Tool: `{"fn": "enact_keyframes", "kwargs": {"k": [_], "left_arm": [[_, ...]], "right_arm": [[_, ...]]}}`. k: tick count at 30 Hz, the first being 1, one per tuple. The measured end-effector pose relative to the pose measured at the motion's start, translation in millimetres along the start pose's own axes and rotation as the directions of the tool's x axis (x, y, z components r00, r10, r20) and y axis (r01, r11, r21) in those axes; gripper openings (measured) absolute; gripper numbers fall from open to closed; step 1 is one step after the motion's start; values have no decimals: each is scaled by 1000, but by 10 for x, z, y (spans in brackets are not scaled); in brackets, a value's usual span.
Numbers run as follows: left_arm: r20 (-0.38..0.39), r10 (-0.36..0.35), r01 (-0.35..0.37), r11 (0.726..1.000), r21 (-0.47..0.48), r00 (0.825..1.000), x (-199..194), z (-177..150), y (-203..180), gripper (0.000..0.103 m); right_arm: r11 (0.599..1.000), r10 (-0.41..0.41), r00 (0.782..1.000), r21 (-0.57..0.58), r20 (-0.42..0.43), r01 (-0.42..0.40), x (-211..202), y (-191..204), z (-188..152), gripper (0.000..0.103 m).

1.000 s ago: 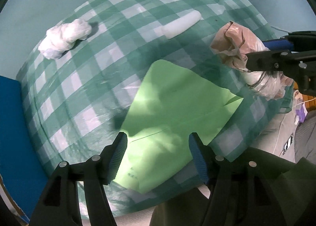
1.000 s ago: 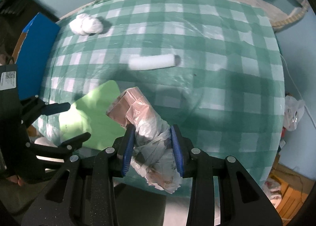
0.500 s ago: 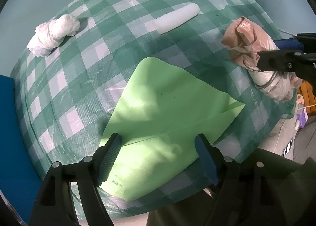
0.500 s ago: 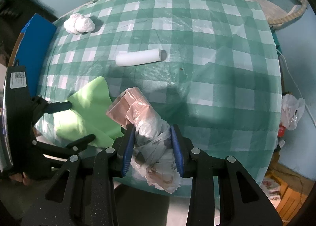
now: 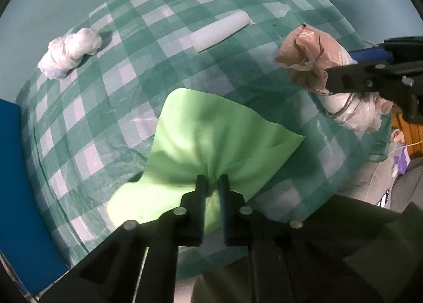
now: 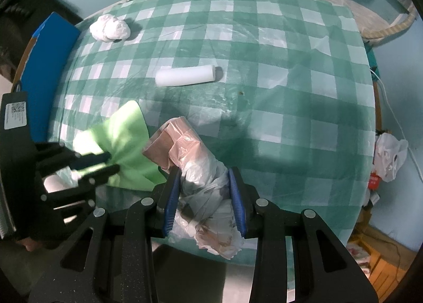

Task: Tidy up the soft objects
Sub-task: 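Grasp the light green sheet at its edge with the left gripper, then carry the green sheet and wrapped bundle into the cardboard box with both grippers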

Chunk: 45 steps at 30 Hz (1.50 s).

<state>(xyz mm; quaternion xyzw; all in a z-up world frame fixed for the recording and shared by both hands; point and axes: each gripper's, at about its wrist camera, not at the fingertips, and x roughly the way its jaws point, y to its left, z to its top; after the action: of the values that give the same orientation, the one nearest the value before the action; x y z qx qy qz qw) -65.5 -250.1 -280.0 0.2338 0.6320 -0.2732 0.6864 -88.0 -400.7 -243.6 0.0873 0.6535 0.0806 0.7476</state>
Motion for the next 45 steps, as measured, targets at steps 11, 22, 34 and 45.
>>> {"fn": "enact_keyframes", "kwargs": {"k": [11,22,34,45], "left_arm": [[47,18,-18,1000,-1,999,-233,-17,103,3],[115,37,-30,998,-63,993,-631,17,310,3],[200,63,-36,990,-137,978,-1076,129,553,3],[249,102,-50,977,-208,963,-1391,77,838,3]], "right_arm": [[1000,17,1000,-16,24,-17,-76,58,6,35],[999,-1,998,-47,59,3,-308,208,95,35],[997,4,995,-79,102,4,-589,443,320,35],[991,21,991,-133,132,-4,-797,780,553,35]]}}
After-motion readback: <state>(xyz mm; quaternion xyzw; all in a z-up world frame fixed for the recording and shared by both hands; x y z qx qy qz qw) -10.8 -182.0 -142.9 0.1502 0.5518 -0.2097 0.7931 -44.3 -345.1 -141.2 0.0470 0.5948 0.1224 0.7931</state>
